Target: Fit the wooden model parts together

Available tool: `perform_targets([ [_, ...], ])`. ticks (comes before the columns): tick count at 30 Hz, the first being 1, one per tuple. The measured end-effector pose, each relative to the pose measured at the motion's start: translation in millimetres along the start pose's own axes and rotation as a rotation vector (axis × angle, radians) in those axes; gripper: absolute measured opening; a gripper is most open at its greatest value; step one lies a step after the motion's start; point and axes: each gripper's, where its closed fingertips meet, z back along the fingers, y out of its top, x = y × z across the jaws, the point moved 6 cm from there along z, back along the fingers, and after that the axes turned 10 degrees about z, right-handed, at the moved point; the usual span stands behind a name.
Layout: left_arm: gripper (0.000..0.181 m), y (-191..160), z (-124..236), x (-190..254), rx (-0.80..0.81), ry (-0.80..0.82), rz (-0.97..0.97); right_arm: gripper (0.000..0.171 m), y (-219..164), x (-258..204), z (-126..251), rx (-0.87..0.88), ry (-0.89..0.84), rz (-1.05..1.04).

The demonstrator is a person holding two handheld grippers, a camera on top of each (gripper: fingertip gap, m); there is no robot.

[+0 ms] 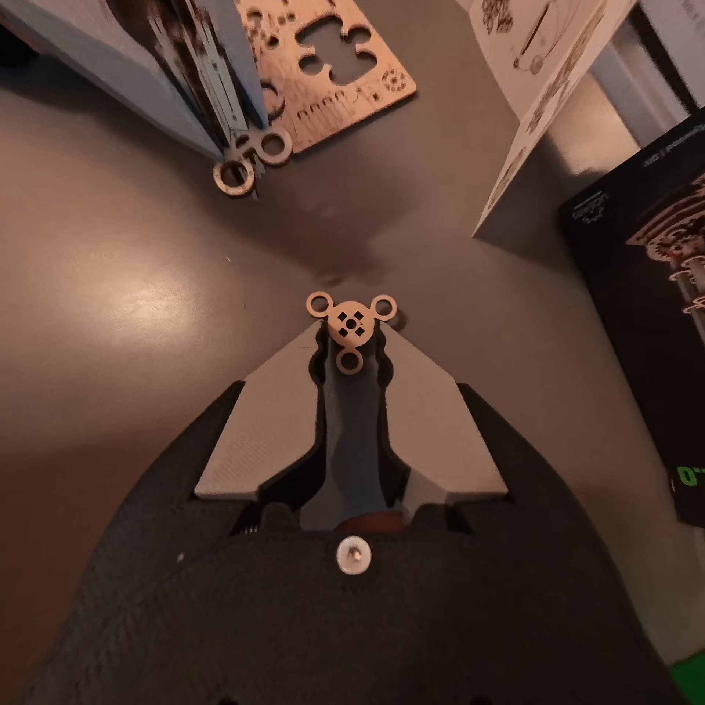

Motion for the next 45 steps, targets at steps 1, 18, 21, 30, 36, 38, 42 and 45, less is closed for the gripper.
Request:
perform_targets([
  [1,0.012,0,0,0,0.0,0.001,-0.002,0.02,3,1,4,0.032,0.005,-0.015],
  [18,0.012,1,-2,5,0.011,0.002,-0.058,0.02,95,-21,40,0.328,0.106,0.068],
  [21,0.012,1,-2,5,0.014,-0.001,-0.054,0.02,96,-22,36,0.293,0.113,0.083],
  [30,0.012,0,-3,7,0.002,-0.011,-0.072,0.02,97,-27,32,0.195,0.083,0.174],
  [36,0.012,1,-3,10,0.01,-0.027,-0.09,0.02,100,-31,34,0.175,0.109,0.207],
  [38,0.012,1,-3,11,0.012,-0.031,-0.094,0.02,100,-31,34,0.172,0.108,0.214],
  [42,0.012,1,-3,13,0.016,-0.039,-0.106,0.02,99,-31,36,0.166,0.108,0.225],
  [45,0.012,0,-3,14,0.013,-0.046,-0.119,0.02,98,-31,37,0.151,0.109,0.238],
])
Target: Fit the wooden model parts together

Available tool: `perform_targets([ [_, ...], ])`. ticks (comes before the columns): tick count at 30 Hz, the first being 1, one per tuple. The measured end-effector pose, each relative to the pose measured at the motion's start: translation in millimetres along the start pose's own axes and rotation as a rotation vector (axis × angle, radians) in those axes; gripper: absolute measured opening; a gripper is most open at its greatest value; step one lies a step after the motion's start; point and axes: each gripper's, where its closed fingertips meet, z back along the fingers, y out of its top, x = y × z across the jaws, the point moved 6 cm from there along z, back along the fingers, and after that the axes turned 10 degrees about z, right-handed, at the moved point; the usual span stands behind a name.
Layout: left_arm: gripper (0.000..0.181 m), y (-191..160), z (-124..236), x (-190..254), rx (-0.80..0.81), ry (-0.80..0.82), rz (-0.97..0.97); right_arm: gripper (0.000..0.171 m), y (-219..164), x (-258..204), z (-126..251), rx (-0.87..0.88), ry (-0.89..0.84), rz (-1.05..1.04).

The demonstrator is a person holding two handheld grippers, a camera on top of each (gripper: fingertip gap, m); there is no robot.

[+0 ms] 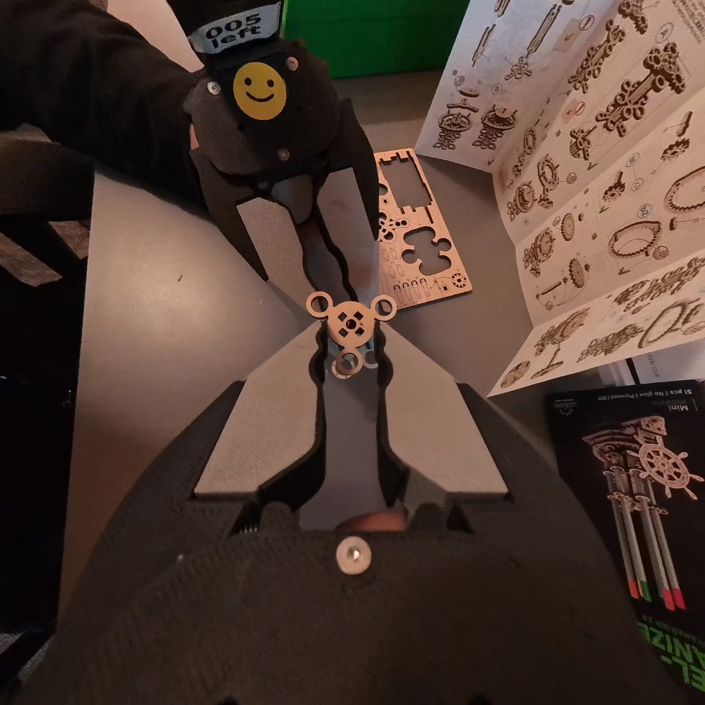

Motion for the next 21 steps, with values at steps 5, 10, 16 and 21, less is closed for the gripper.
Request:
perform_targets([
  [5,0.012,0,0,5,0.003,-0.035,-0.025,0.02,1,-4,2,-0.006,0.031,0.031],
  [10,0.012,1,2,13,0.021,-0.102,-0.068,0.02,5,-12,6,-0.028,0.069,0.12],
  [16,0.012,-1,1,21,0.017,-0.135,-0.143,0.02,7,-25,8,-0.066,0.065,0.213],
  [21,0.012,-2,1,26,0.017,-0.141,-0.198,0.02,6,-35,10,-0.094,0.034,0.3],
])
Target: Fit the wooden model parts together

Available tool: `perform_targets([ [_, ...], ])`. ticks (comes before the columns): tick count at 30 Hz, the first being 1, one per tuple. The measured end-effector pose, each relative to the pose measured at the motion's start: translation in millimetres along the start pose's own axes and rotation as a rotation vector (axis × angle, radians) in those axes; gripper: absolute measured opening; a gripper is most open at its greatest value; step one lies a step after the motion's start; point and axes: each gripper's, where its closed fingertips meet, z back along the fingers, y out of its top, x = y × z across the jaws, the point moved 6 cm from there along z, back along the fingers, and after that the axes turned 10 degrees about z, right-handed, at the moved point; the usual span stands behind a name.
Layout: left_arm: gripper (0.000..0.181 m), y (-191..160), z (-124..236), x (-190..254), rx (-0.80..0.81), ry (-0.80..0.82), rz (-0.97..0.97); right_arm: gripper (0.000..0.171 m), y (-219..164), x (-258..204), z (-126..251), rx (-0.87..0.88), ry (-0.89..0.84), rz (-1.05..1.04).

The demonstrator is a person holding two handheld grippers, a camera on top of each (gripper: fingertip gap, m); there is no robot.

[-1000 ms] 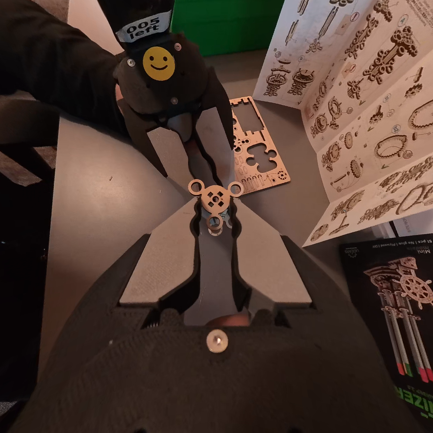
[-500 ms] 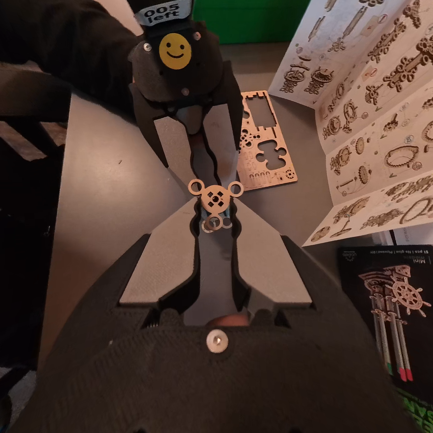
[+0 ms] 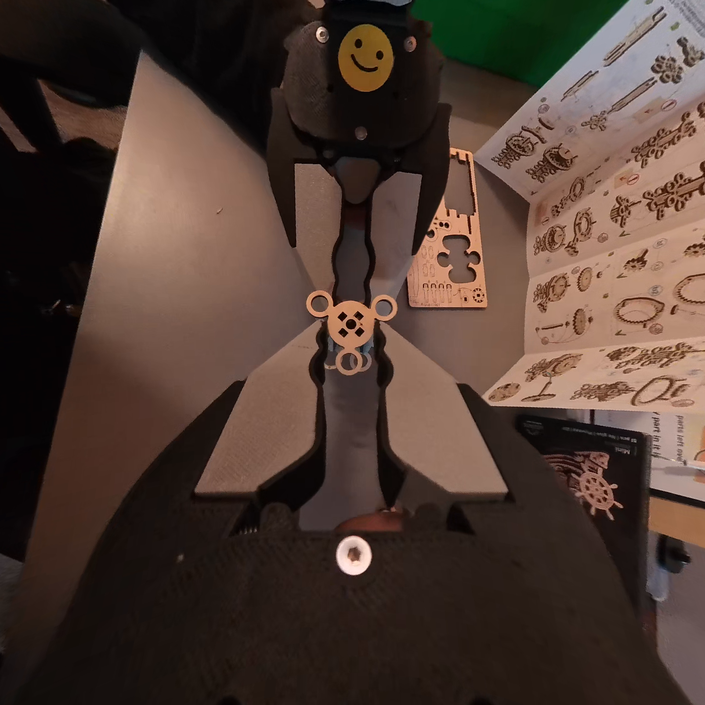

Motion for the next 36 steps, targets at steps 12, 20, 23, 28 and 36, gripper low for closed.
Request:
perform_targets([
  [12,0.012,-4,-3,5,-0.028,0.006,-0.09,0.02,1,-12,-3,-0.037,-0.062,0.088],
  [20,0.012,-4,-3,6,-0.023,0.013,-0.11,0.02,-2,-11,-3,0.021,-0.04,0.058],
  [23,0.012,-2,-1,6,-0.003,0.009,-0.124,0.02,0,-13,-2,0.017,-0.062,0.101],
  [28,0.013,-1,0,6,0.03,0.033,-0.167,0.02,4,-15,-1,-0.003,-0.117,0.165],
  [36,0.012,-1,-3,4,0.055,0.139,-0.279,0.02,3,-18,-1,-0.05,-0.196,0.236],
])
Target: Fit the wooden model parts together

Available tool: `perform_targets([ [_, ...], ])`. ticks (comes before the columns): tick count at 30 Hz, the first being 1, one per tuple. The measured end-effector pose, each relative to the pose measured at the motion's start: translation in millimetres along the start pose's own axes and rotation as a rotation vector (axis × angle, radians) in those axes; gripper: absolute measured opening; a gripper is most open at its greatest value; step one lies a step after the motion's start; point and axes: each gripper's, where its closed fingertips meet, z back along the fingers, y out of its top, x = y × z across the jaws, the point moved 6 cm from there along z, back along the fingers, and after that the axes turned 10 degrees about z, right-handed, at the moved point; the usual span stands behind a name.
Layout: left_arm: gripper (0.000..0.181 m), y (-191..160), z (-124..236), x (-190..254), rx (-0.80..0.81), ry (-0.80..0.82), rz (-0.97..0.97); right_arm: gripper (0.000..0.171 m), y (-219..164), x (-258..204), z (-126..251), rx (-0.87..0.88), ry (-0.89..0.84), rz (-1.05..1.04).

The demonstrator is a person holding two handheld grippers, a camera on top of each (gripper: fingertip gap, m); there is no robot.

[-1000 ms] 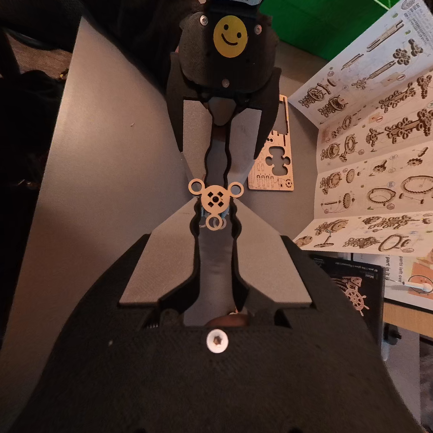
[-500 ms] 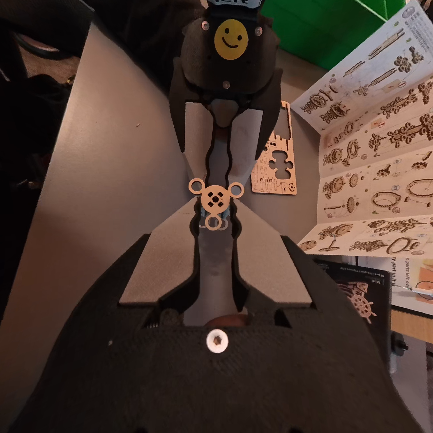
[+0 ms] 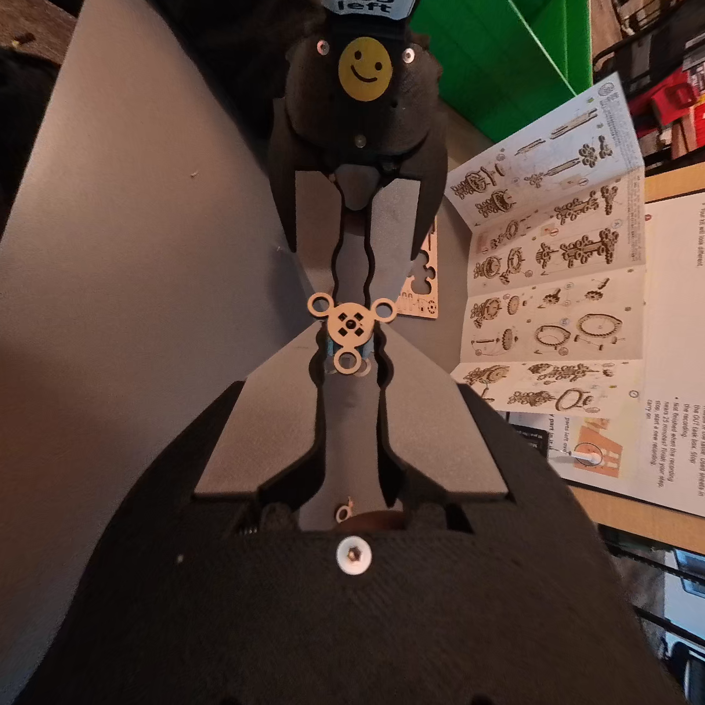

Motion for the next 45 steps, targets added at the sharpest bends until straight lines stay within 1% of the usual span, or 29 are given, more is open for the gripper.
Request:
perform_targets([
  [10,0.012,5,2,-2,0.027,0.06,-0.044,0.02,0,4,3,0.037,-0.077,-0.004],
  [16,0.012,2,0,-2,0.009,0.036,-0.011,0.02,-3,6,5,0.047,-0.095,-0.017],
  [20,0.012,1,-1,-1,0.0,0.016,0.018,0.02,-6,12,17,0.117,-0.109,-0.071],
  [27,0.012,4,0,-3,0.006,-0.014,0.105,0.02,-33,26,44,0.212,-0.154,-0.237],
  [30,0.012,6,0,-8,0.008,-0.041,0.227,0.02,-39,29,49,0.25,-0.157,-0.285],
  [36,0.012,0,1,-24,-0.015,-0.125,0.596,0.02,-43,27,40,0.253,-0.104,-0.35],
  [38,0.012,-2,2,-25,-0.028,-0.194,0.711,0.02,-48,28,34,0.227,-0.086,-0.389],
  [40,0.012,-1,5,-26,0.014,-0.261,0.818,0.02,-54,28,29,0.208,-0.058,-0.447],
  [42,0.012,1,8,-22,0.05,-0.405,0.971,0.02,-60,30,25,0.198,-0.049,-0.506],
  [43,0.012,0,8,-23,0.063,-0.449,1.046,0.02,-62,31,24,0.197,-0.046,-0.53],
  [45,0.012,-1,9,-23,0.096,-0.52,1.135,0.02,-64,32,23,0.212,-0.038,-0.564],
])
